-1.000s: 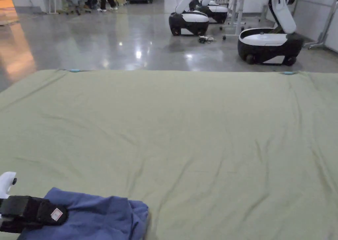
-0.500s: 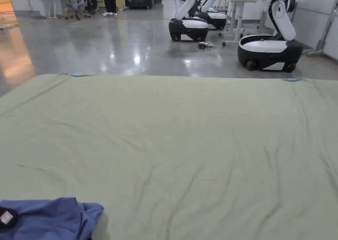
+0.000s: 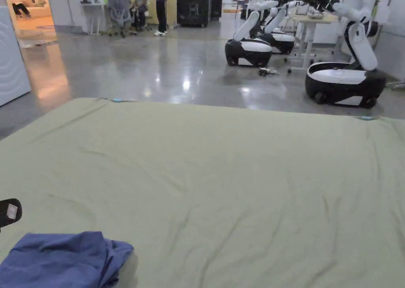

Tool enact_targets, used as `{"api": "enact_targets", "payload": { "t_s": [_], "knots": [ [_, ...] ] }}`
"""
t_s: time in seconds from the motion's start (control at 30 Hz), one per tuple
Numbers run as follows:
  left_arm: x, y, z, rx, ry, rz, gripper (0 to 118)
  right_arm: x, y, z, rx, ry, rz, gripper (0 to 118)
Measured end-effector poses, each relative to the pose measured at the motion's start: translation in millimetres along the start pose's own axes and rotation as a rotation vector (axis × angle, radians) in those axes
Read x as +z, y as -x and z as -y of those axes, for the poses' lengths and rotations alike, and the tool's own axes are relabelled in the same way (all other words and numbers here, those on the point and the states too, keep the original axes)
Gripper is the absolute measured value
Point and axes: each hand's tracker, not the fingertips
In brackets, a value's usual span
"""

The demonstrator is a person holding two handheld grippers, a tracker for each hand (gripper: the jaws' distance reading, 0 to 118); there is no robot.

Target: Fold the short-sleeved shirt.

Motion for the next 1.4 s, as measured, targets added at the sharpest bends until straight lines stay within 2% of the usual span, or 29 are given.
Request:
{"api": "enact_targets", "payload": {
  "t_s": [0.07, 0.1, 0.17, 0.3, 0.37, 0.4, 0.47, 0.5, 0.63, 0.67, 0.7, 0.73, 0.77, 0.8, 0.83, 0.93, 1.03, 1.1, 1.23, 1.27, 1.3, 1.37, 1.4],
  "knots": [
    [10.4, -60.3, 25.5, -0.098, -0.056, -0.046, 2, 5.1, 4.1, -0.5, 0.039, -0.030, 0.055, 3],
    [-1.8, -49.2, 26.8, -0.167, -0.094, -0.068, 0, 6.8, 5.2, 0.4, 0.050, -0.040, 0.079, 3],
    [-5.7, -86.3, 46.2, -0.190, -0.104, -0.054, 0, 8.8, 7.2, 2.1, 0.086, -0.055, 0.137, 3],
    [-42.8, -128.3, 79.2, -0.149, 0.002, 0.126, 0, 8.7, 9.1, 6.8, 0.128, -0.069, 0.194, 3],
    [-55.6, -156.4, 94.6, -0.197, -0.032, 0.056, 0, 7.2, 10.0, 5.9, 0.140, -0.078, 0.206, 3],
    [-64.0, -164.5, 97.1, -0.245, -0.037, 0.047, 0, 4.4, 9.5, 3.5, 0.158, -0.104, 0.213, 3],
    [-78.8, -174.4, 97.8, -0.268, -0.078, 0.038, 0, -4.2, 9.1, -3.2, 0.205, -0.134, 0.256, 3],
    [-79.8, -198.4, 107.8, -0.270, -0.091, 0.034, 0, -10.1, 8.6, -6.3, 0.218, -0.162, 0.276, 3],
    [-96.1, -214.7, 112.6, -0.271, -0.119, 0.037, 0, -26.9, 3.9, -16.4, 0.222, -0.287, 0.300, 4],
    [-101.6, -215.5, 112.9, -0.279, -0.121, 0.028, 0, -31.2, 2.3, -18.4, 0.227, -0.319, 0.301, 7],
    [-107.9, -215.7, 113.1, -0.283, -0.109, 0.014, 7, -36.7, -0.3, -20.9, 0.226, -0.320, 0.320, 21],
    [-112.8, -214.5, 114.3, -0.280, -0.101, 0.015, 22, -41.6, -2.6, -23.2, 0.227, -0.316, 0.325, 46],
    [-114.4, -220.6, 119.5, -0.265, -0.075, 0.017, 55, -46.6, -5.3, -26.0, 0.217, -0.303, 0.342, 84],
    [-118.0, -217.8, 121.0, -0.249, -0.034, 0.034, 64, -50.6, -7.8, -27.0, 0.198, -0.288, 0.360, 98],
    [-120.2, -215.6, 122.6, -0.220, -0.034, 0.066, 64, -52.6, -9.8, -26.9, 0.182, -0.298, 0.371, 99],
    [-124.6, -220.3, 129.2, -0.232, -0.049, 0.011, 81, -56.0, -17.4, -26.8, 0.164, -0.311, 0.378, 99],
    [-127.2, -226.7, 127.4, -0.229, -0.082, 0.038, 81, -57.5, -21.7, -29.5, 0.178, -0.324, 0.368, 99],
    [-128.4, -234.2, 121.6, -0.253, -0.146, 0.041, 70, -60.6, -20.0, -35.4, 0.196, -0.344, 0.365, 99],
    [-130.4, -254.1, 108.6, -0.306, -0.243, 0.011, 72, -65.2, -10.4, -52.7, 0.233, -0.402, 0.343, 98],
    [-130.5, -256.1, 104.2, -0.304, -0.248, 0.023, 93, -65.0, -8.3, -57.2, 0.238, -0.429, 0.302, 98],
    [-131.5, -259.1, 100.1, -0.284, -0.247, 0.038, 115, -65.7, -4.9, -63.8, 0.220, -0.416, 0.315, 98],
    [-131.9, -263.9, 92.3, -0.259, -0.236, 0.025, 118, -70.1, 3.3, -74.6, 0.137, -0.396, 0.381, 98],
    [-125.3, -264.2, 91.0, -0.271, -0.330, 0.063, 118, -73.8, 5.6, -78.8, 0.104, -0.396, 0.417, 98]
  ]
}}
